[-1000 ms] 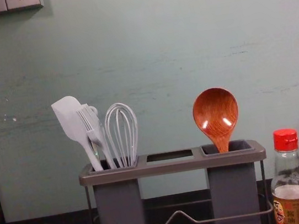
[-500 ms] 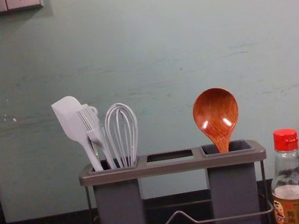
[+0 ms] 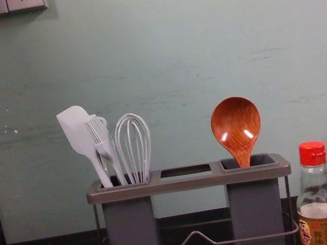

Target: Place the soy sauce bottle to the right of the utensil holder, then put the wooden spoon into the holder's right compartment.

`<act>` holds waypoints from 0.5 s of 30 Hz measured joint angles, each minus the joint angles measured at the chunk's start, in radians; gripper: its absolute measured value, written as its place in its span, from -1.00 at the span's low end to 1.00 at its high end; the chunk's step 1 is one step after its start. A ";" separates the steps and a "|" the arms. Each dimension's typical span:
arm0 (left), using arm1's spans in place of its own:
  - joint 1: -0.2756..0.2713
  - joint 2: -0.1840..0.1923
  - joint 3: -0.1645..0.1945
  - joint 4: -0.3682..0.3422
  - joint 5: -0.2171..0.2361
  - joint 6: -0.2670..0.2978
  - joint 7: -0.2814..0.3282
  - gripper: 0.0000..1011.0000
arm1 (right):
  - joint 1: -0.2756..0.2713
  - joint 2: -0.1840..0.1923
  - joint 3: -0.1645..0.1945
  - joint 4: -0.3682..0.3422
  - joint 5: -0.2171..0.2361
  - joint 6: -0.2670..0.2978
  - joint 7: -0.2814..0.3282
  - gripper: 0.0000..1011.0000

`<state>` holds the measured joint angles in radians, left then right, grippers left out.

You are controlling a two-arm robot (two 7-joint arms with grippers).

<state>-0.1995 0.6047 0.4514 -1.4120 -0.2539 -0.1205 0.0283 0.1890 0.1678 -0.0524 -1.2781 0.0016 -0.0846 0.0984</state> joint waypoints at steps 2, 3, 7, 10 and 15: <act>0.000 0.000 0.000 0.000 0.000 0.000 0.000 0.99 | 0.000 0.000 0.000 0.000 0.000 0.000 0.000 0.98; 0.000 0.000 0.000 0.000 0.000 0.000 0.000 0.99 | 0.000 0.000 0.000 0.000 0.000 0.000 0.000 0.98; 0.000 0.000 0.000 0.000 0.000 0.000 0.000 0.99 | 0.000 0.000 0.000 0.000 0.001 0.000 0.000 0.98; 0.000 0.000 0.000 0.000 0.000 0.000 0.000 0.99 | 0.000 0.000 0.000 0.000 0.001 0.001 0.000 0.98; 0.000 0.000 0.000 0.000 0.000 0.000 0.000 0.99 | 0.000 0.000 0.000 0.000 0.001 0.001 0.000 0.98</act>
<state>-0.1995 0.6047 0.4514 -1.4120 -0.2539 -0.1205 0.0283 0.1890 0.1678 -0.0523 -1.2784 0.0022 -0.0841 0.0987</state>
